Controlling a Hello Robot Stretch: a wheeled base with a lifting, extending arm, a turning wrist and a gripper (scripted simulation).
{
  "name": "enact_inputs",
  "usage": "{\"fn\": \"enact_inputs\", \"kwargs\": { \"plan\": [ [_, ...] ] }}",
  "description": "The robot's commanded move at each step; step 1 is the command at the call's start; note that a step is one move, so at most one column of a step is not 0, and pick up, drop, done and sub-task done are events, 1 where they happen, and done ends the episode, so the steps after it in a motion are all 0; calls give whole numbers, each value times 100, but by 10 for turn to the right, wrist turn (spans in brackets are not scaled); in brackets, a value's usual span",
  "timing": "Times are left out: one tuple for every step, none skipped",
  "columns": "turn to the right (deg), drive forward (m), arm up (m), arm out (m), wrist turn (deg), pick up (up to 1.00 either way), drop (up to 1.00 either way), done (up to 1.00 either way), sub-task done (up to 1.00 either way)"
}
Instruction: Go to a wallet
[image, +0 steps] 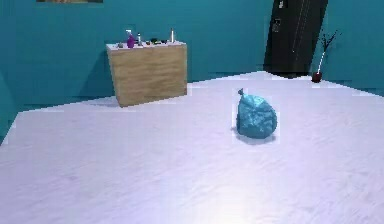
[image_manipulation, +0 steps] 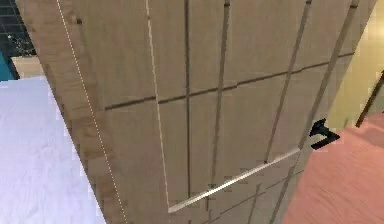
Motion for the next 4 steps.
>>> {"fn": "enact_inputs", "kwargs": {
  "plan": [
    [0,5,0,0,0,0,0,0,0],
    [-120,0,0,0,0,0,0,0,0],
    [0,100,0,0,0,0,0,0,0],
    [0,100,0,0,0,0,0,0,0]
  ]
}}
